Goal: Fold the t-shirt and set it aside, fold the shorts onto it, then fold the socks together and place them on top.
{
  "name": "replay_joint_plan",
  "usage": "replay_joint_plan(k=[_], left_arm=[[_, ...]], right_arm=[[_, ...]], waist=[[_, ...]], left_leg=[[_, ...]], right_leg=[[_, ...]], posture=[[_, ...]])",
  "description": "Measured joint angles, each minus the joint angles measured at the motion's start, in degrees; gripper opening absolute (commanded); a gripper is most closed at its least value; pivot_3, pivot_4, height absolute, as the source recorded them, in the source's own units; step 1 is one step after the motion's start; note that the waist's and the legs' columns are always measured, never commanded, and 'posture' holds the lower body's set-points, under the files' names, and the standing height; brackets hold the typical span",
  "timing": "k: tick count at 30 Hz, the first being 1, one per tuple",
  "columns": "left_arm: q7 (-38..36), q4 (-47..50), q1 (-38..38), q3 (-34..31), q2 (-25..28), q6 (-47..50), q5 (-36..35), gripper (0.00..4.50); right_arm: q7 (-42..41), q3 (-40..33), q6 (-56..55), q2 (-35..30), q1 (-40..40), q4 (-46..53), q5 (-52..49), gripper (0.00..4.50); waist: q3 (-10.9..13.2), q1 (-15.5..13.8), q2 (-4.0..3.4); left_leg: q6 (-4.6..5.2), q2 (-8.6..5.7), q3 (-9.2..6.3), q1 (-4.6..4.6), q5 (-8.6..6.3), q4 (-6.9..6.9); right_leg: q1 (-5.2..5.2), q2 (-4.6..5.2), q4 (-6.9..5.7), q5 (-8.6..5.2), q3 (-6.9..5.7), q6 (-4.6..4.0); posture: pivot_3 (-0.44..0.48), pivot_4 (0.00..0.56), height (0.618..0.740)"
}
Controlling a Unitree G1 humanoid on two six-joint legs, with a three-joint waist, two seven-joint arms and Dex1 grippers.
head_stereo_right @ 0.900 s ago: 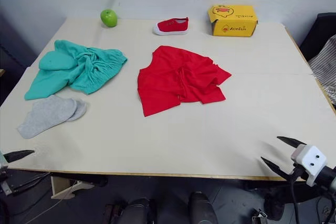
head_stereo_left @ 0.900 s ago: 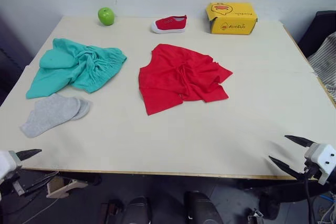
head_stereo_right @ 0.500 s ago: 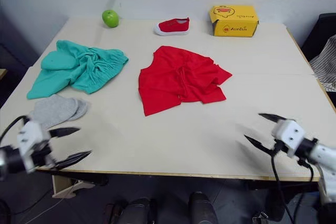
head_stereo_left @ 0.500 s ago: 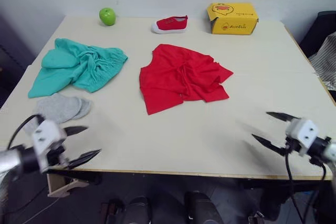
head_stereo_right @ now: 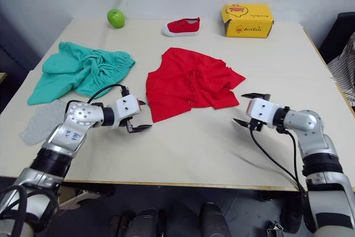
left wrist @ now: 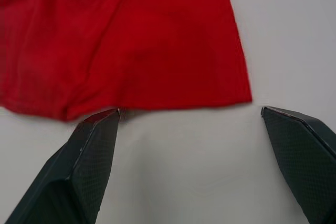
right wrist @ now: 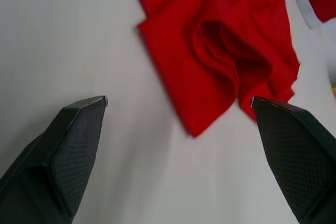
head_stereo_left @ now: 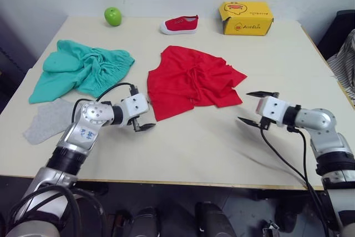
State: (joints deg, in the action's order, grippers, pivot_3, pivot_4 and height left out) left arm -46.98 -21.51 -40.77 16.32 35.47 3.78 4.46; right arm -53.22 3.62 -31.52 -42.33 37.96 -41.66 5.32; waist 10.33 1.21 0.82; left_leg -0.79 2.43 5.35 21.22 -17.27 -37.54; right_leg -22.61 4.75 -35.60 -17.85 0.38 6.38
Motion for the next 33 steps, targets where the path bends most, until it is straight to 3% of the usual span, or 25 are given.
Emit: replay_joint_plan(k=[8, 11, 23, 33], left_arm=[[4.6, -19.3, -9.5, 1.8, -8.4, -12.3, 5.3, 4.5], [6.5, -24.7, -11.8, 1.9, -10.4, -15.7, 6.4, 3.93], [7.4, -32.5, -13.5, 1.7, -13.1, -20.8, 7.1, 0.08], [6.5, -30.5, -11.7, -0.7, -12.9, -19.7, 7.0, 0.03]], right_arm=[[0.9, 0.6, -0.7, 0.3, 0.4, -1.9, 0.4, 4.47], [1.7, 0.6, -0.7, 0.3, 0.4, -1.9, 0.7, 4.5], [9.1, 3.2, 0.5, 2.0, 3.8, -5.5, 6.8, 4.5], [21.6, 10.9, -3.6, 2.8, 13.6, -17.0, 18.0, 4.5]], waist=[[0.0, -1.2, -0.03], [0.0, -1.2, -0.05], [0.0, -0.3, -0.05], [0.0, 0.6, -0.05]], left_leg=[[0.31, 0.14, -0.01, -0.02, -0.17, -0.51], [0.31, 0.12, -0.01, -0.01, -0.16, -0.52], [0.23, 0.13, 0.01, 0.01, -0.11, -0.52], [0.19, 0.2, 0.03, 0.0, -0.09, -0.51]], right_leg=[[0.19, 0.11, -0.18, 0.13, 0.08, 0.23], [0.19, 0.15, -0.2, 0.13, 0.07, 0.23], [0.11, 0.05, -0.27, 0.13, 0.07, 0.24], [0.1, 0.03, -0.29, 0.13, 0.08, 0.24]], posture=[[0.0, 0.15, 0.74], [0.0, 0.15, 0.74], [0.0, 0.15, 0.74], [0.0, 0.15, 0.74]])
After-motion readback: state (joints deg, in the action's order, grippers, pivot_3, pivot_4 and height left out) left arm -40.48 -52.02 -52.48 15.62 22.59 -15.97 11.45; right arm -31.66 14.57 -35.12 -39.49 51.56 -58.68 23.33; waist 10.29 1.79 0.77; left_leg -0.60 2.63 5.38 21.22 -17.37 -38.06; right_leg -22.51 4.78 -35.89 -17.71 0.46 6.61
